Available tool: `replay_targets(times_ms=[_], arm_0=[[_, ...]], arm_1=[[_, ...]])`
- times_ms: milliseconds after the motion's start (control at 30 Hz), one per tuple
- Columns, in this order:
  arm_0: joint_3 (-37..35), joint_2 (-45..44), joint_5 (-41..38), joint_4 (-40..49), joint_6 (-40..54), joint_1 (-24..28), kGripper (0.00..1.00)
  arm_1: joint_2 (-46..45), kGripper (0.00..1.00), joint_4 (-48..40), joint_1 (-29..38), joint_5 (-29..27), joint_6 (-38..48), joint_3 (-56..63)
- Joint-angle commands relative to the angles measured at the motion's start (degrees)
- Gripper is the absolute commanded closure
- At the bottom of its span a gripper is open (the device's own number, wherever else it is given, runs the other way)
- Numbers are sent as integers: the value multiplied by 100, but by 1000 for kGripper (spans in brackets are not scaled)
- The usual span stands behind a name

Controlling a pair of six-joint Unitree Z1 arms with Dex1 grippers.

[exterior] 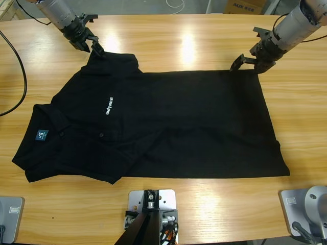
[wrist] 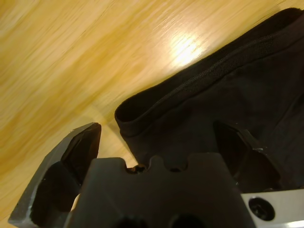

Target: Fold clothes

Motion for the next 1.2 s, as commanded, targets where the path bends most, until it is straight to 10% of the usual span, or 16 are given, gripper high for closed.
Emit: replay_targets(times_ms=[33, 300, 600, 667, 1200], arm_0=[[-236, 517, 481, 156, 69, -152, 114], [-509, 721, 995, 308, 41, -294, 150], [-665, 739, 988, 459, 69, -298, 719], [-718, 763, 988, 554, 76, -329, 976], [-869, 835, 928, 888, -16, -324, 1000]], arm_1=[[212, 27, -60, -94, 6, -69, -41], [199, 27, -81, -146, 6, -69, -29], [226, 30, -121, -146, 6, -69, -24], [226, 29, -121, -146, 0, -69, -24], [-1, 62, -121, -331, -23, -64, 27]])
